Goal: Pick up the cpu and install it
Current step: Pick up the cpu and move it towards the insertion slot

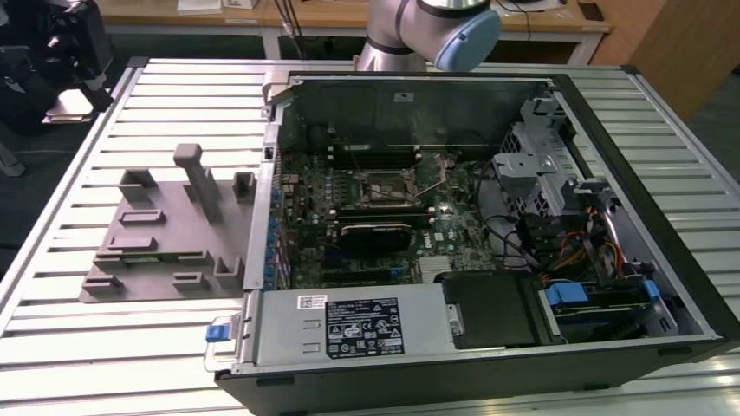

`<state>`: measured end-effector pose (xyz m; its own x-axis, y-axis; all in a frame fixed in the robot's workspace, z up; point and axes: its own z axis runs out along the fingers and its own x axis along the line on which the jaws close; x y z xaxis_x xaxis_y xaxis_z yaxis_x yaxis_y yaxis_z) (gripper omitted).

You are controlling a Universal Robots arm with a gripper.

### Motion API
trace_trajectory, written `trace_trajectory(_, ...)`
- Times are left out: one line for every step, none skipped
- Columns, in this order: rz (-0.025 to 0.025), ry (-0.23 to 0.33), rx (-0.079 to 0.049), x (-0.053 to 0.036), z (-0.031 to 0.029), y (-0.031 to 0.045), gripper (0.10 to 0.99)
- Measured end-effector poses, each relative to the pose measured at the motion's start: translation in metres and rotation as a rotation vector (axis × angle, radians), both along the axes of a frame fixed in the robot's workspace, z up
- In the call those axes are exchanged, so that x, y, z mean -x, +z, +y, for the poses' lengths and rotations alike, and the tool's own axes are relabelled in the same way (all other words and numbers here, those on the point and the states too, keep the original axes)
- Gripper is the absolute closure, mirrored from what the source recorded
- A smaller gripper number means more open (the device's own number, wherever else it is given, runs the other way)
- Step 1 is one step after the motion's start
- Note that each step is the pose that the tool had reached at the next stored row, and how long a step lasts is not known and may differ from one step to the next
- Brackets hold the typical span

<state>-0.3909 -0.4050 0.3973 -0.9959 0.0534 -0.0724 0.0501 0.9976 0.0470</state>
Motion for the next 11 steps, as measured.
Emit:
trace_trajectory(0.0,0.0,0.0,-0.0019,0.0,0.0,0.541)
trace_trajectory(0.0,0.0,0.0,-0.0037,0.0,0.0,0.541)
trace_trajectory(0.0,0.0,0.0,-0.0058,0.0,0.0,0.541)
trace_trajectory(0.0,0.0,0.0,-0.0077,0.0,0.0,0.541)
trace_trajectory(0.0,0.0,0.0,-0.0095,0.0,0.0,0.541)
trace_trajectory(-0.0001,0.0,0.0,-0.0114,0.0,0.0,0.541)
trace_trajectory(0.0,0.0,0.0,-0.0132,0.0,0.0,0.541)
trace_trajectory(0.0,0.0,0.0,-0.0151,0.0,0.0,0.541)
trace_trajectory(-0.0001,0.0,0.0,-0.0169,0.0,-0.0001,0.541)
trace_trajectory(-0.0001,0.0,0.0,-0.0188,0.0,0.0,0.541)
trace_trajectory(0.0,0.0,0.0,-0.0206,0.0,0.0,0.541)
